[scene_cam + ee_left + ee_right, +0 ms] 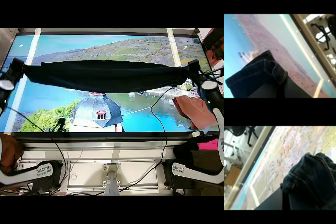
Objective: Fold the clothes and pants, and hang the long-sleeved shirts on hangers.
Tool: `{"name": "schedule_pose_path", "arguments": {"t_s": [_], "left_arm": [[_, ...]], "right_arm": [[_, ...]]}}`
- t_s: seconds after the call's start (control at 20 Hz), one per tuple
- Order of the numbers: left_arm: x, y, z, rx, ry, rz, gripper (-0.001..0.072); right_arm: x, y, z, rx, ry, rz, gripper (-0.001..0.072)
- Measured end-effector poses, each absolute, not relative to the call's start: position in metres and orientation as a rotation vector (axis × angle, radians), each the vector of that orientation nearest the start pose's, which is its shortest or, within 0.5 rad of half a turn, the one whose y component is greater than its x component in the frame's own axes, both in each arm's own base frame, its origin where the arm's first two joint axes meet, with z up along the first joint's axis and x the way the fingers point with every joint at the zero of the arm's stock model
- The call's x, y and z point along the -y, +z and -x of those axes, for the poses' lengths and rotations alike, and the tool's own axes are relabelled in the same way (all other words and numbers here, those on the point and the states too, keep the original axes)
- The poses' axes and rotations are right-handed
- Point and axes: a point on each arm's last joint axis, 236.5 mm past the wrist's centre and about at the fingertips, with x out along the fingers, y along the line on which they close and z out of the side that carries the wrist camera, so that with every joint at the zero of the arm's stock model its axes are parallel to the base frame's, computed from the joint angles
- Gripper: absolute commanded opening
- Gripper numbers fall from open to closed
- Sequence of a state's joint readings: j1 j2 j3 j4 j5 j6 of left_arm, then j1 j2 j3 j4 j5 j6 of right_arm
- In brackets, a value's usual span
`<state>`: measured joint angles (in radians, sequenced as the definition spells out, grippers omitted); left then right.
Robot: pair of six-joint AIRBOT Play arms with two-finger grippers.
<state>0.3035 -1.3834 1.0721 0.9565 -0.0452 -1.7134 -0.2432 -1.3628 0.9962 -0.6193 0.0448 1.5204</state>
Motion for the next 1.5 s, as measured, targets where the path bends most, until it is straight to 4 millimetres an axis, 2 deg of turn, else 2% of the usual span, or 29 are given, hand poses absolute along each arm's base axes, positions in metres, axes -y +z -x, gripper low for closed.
{"name": "schedule_pose_path", "arguments": {"t_s": [0.15,0.35,0.5,0.7,0.9,1.0,1.25,1.5], "left_arm": [[-0.155,0.085,-0.56,-0.239,0.373,0.795,0.0021],[-0.153,0.063,-0.579,-0.268,0.372,0.796,0.0022],[-0.153,0.049,-0.585,-0.282,0.38,0.795,0.0023],[-0.157,0.046,-0.588,-0.267,0.388,0.791,0.0023],[-0.16,0.049,-0.59,-0.244,0.395,0.785,0.0023],[-0.162,0.051,-0.59,-0.233,0.399,0.783,0.0023],[-0.161,0.057,-0.594,-0.189,0.4,0.77,0.003],[-0.157,0.047,-0.602,-0.163,0.407,0.753,0.0031]], "right_arm": [[0.12,0.053,-0.548,-0.256,-0.397,-0.989,0.0024],[0.118,0.039,-0.577,-0.235,-0.411,-1.029,0.0024],[0.118,0.043,-0.593,-0.207,-0.405,-1.035,0.0025],[0.123,0.068,-0.609,-0.136,-0.386,-0.997,0.0025],[0.119,0.087,-0.619,-0.085,-0.362,-0.933,0.0025],[0.112,0.086,-0.625,-0.08,-0.352,-0.914,0.0025],[0.095,0.069,-0.634,-0.083,-0.349,-0.886,0.0025],[0.093,0.064,-0.643,-0.048,-0.36,-0.885,0.0025]]}}
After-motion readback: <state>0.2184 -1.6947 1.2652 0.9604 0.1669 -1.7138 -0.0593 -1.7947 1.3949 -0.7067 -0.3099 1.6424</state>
